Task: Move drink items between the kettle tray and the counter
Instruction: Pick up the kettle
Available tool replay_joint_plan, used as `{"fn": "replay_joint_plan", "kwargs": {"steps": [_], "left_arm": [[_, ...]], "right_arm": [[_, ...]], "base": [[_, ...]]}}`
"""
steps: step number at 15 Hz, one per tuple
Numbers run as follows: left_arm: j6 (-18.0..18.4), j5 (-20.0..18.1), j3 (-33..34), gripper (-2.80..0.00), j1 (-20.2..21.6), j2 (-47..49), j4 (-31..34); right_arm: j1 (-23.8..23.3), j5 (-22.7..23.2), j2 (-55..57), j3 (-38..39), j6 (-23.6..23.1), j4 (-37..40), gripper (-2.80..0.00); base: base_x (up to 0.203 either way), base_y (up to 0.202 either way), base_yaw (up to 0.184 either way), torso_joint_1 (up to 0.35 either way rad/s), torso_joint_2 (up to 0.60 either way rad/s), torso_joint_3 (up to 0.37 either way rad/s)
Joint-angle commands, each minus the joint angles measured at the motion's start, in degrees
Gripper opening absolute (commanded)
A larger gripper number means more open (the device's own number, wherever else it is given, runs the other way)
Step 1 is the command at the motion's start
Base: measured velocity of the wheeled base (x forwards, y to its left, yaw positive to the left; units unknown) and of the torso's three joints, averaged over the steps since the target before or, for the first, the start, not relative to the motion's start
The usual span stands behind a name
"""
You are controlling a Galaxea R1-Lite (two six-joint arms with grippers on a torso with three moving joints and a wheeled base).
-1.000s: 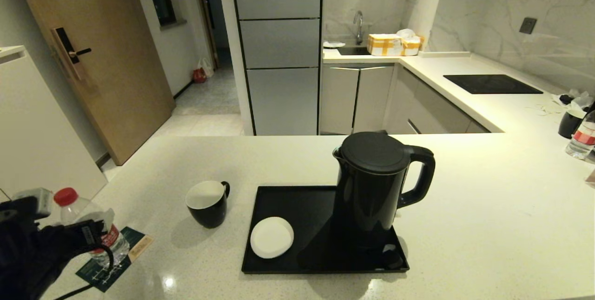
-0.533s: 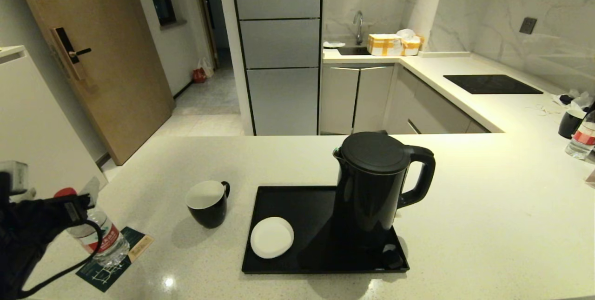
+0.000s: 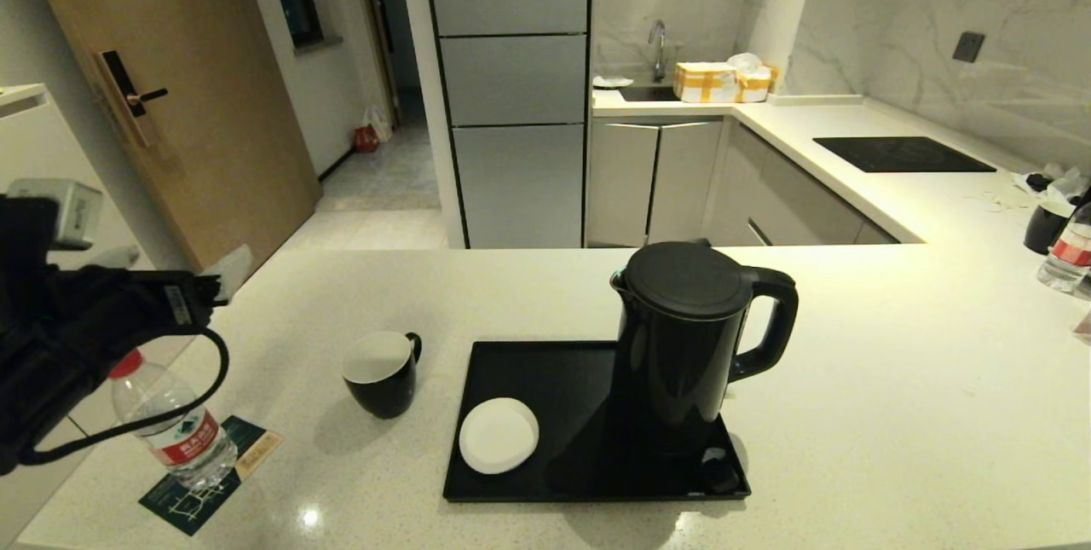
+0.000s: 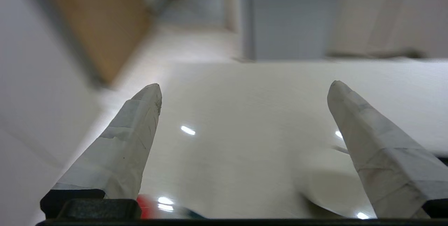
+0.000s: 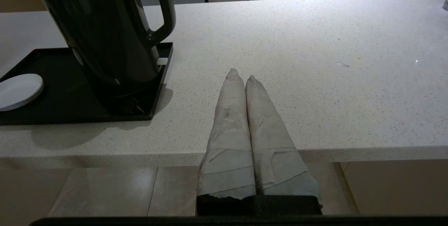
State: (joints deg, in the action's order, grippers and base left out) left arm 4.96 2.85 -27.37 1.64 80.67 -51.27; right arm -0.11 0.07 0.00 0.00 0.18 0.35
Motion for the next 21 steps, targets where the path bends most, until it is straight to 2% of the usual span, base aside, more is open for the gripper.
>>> {"fn": "replay_joint_plan", "kwargs": {"steps": [1, 2, 4, 5, 10, 12, 14, 15, 18, 19, 21], "left_arm": [[-5.25, -0.80, -5.47, 0.00, -7.66, -6.84, 20.84], [-7.70, -1.42, -6.12, 0.00, -10.17, -8.33, 23.81], [-8.83, -4.11, -5.00, 0.00, -12.97, -8.95, 25.29], [-8.88, -5.02, -4.50, -2.80, -13.73, -9.04, 25.64], [-9.05, -5.71, -2.17, -2.80, -17.93, -12.11, 26.50], [-9.10, -5.71, -0.96, -2.80, -19.51, -17.18, 30.84], [-10.39, -5.45, -3.27, -2.80, -19.80, -26.47, 43.85], [-12.55, -5.23, -7.12, -2.80, -19.74, -30.52, 52.33], [-19.68, -2.64, -24.92, -2.80, -16.49, -37.85, 75.89], [-21.09, -1.08, -29.10, -2.80, -14.88, -42.58, 82.38], [-21.97, 2.08, -30.92, -2.80, -12.40, -50.21, 90.76]], "right_arm": [[0.02, 0.02, 0.09, 0.08, -0.01, 0.00, -2.80], [0.02, 0.02, 0.00, 0.00, -0.01, 0.00, -2.80], [0.02, 0.02, 0.05, 0.06, -0.01, 0.00, -2.80], [-0.05, 0.02, 0.09, 0.04, -0.01, 0.00, -2.80], [0.00, 0.02, 0.09, 0.02, -0.01, 0.00, -2.80], [0.01, 0.02, 0.07, 0.01, -0.01, 0.00, -2.80], [0.02, 0.02, 0.09, 0.00, -0.01, 0.00, -2.80], [0.02, 0.02, 0.09, 0.09, -0.01, 0.00, -2.80], [-0.07, 0.02, 0.09, 0.01, -0.01, 0.00, -2.80], [-0.07, 0.02, 0.09, 0.00, -0.01, 0.00, -2.80], [0.02, 0.02, 0.09, 0.00, -0.01, 0.00, -2.80]], "base": [[0.000, 0.000, 0.000, 0.000, 0.00, 0.000], [0.000, 0.000, 0.000, 0.000, 0.00, 0.000], [0.000, 0.000, 0.000, 0.000, 0.00, 0.000], [0.000, 0.000, 0.000, 0.000, 0.00, 0.000], [0.000, 0.000, 0.000, 0.000, 0.00, 0.000], [0.000, 0.000, 0.000, 0.000, 0.00, 0.000], [0.000, 0.000, 0.000, 0.000, 0.00, 0.000], [0.000, 0.000, 0.000, 0.000, 0.00, 0.000], [0.000, 0.000, 0.000, 0.000, 0.00, 0.000], [0.000, 0.000, 0.000, 0.000, 0.00, 0.000], [0.000, 0.000, 0.000, 0.000, 0.00, 0.000]]}}
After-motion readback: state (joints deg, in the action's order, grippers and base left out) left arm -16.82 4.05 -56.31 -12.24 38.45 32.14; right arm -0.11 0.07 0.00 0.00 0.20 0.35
